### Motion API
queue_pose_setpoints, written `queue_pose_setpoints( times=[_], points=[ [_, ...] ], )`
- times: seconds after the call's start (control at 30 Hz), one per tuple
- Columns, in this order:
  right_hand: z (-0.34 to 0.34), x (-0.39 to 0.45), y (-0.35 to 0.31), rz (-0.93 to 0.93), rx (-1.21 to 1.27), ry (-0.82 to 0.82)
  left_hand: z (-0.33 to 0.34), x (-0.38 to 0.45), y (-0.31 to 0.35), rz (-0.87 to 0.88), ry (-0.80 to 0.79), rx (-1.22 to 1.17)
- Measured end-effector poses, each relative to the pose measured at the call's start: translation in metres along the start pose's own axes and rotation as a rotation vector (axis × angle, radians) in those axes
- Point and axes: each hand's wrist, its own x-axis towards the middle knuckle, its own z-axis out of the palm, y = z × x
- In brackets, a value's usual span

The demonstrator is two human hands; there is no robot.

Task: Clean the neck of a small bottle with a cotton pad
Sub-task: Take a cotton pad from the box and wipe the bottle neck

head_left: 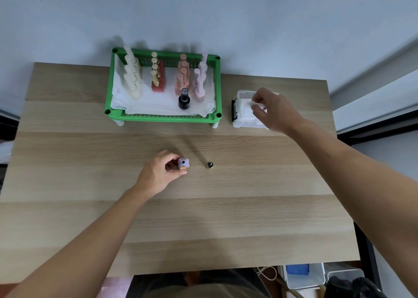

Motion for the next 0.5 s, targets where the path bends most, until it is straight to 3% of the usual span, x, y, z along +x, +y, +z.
queue_pose_setpoints(
  times=[0.2, 0.5],
  points=[
    [-0.005, -0.012, -0.011, 0.026, 0.114, 0.083, -0.002, -0.002, 0.001, 0.006, 0.004, -0.014],
    [0.006, -0.039, -0.042, 0.068, 0.259, 0.059, -0.015, -0.013, 0.002, 0.058, 0.055, -0.024]
  ],
)
